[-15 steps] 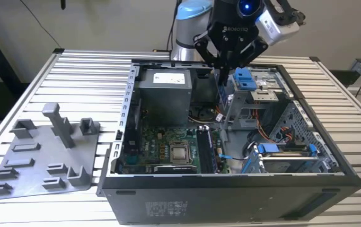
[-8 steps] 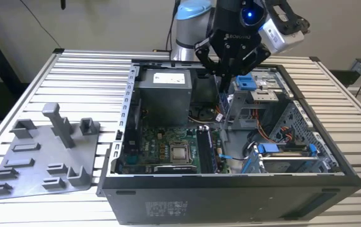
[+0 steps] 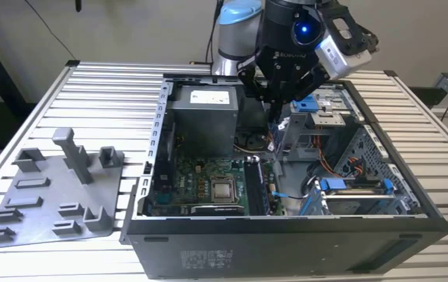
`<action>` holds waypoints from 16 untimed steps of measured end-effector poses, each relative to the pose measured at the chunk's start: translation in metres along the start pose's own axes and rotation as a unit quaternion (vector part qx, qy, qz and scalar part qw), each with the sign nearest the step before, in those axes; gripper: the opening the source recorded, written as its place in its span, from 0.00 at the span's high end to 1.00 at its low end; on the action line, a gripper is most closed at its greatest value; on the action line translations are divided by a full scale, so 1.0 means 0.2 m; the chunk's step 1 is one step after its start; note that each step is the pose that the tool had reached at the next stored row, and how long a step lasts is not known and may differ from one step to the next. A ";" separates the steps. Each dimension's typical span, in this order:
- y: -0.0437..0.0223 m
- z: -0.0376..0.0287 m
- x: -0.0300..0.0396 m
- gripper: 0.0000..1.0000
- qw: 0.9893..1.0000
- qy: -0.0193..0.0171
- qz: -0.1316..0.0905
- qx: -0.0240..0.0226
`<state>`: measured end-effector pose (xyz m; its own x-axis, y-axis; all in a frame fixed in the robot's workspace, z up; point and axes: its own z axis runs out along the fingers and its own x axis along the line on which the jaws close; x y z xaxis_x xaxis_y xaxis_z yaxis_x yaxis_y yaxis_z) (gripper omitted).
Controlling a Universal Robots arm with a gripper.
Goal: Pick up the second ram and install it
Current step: 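Insert the second ram into the second slot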
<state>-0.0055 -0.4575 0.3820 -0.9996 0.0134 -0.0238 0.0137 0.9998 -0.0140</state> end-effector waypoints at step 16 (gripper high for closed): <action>-0.001 0.089 0.011 0.86 1.000 0.000 -0.001 0.000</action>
<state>-0.0072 -0.4580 0.3641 -0.9997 0.0112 -0.0238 0.0115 0.9998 -0.0145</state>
